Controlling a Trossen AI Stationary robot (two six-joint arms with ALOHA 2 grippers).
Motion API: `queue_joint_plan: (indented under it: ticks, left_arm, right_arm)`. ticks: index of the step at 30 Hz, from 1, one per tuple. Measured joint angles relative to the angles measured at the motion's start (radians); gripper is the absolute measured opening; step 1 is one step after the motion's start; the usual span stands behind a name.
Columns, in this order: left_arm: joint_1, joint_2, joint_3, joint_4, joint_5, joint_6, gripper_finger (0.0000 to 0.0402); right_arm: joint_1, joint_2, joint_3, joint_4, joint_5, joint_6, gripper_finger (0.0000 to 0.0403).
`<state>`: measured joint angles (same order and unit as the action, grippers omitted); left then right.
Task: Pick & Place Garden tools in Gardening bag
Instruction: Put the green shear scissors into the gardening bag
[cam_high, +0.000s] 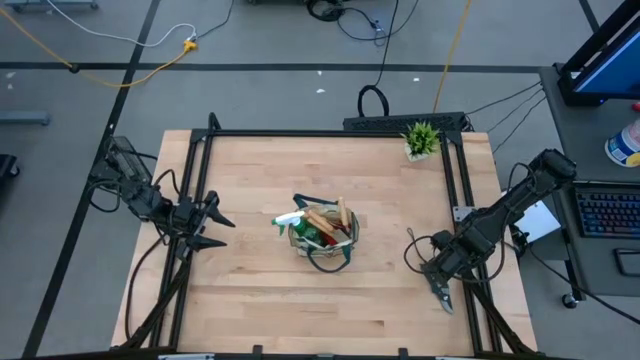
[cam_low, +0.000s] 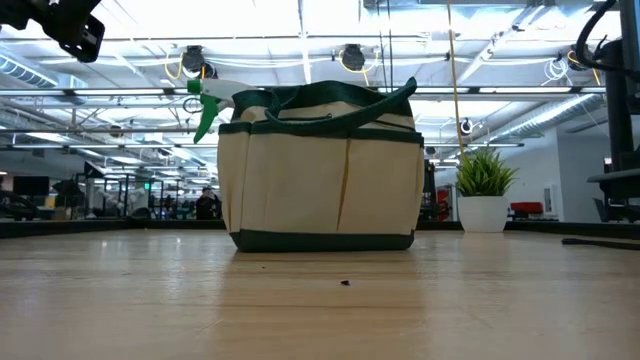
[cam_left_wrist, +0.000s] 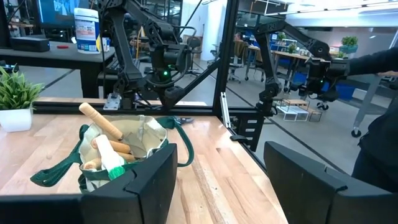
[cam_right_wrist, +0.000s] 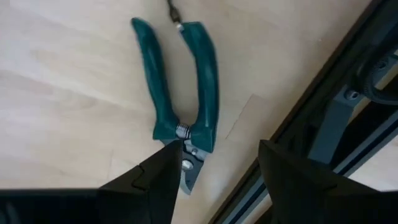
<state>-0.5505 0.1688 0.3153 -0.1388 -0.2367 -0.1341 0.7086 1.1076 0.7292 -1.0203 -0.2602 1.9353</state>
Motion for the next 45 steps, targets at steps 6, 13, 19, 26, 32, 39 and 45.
queue_joint_plan:
  ticks: [6, 13, 19, 26, 32, 39, 45]
  left_arm:
    - [0.000, 0.000, 0.000, 0.000, 0.000, -0.001, 0.0244]
    - [0.000, 0.000, 0.000, -0.008, 0.000, -0.002, 0.0244]
    - [0.000, 0.000, 0.000, -0.019, 0.000, -0.002, 0.0244]
    - [0.000, 0.000, 0.000, -0.024, 0.000, -0.001, 0.0244]
    - [0.000, 0.000, 0.000, -0.031, 0.000, 0.000, 0.0244]
    - [0.000, 0.000, 0.000, -0.031, 0.000, 0.008, 0.0244]
    - [0.000, 0.000, 0.000, -0.031, 0.000, 0.008, 0.0244]
  right_arm:
    - [0.000, 0.000, -0.009, -0.001, 0.000, 0.041, 0.0207]
    - [0.000, 0.000, -0.009, -0.001, 0.000, 0.044, 0.0208]
    - [0.000, 0.000, -0.009, -0.001, 0.001, 0.098, 0.0208]
    - [0.000, 0.000, -0.009, 0.000, 0.003, 0.122, 0.0208]
    - [-0.001, 0.000, -0.009, 0.037, 0.058, 0.155, 0.0208]
    - [-0.008, 0.021, -0.009, 0.065, 0.069, 0.158, 0.0208]
    - [-0.008, 0.033, -0.008, 0.114, 0.128, 0.157, 0.0208]
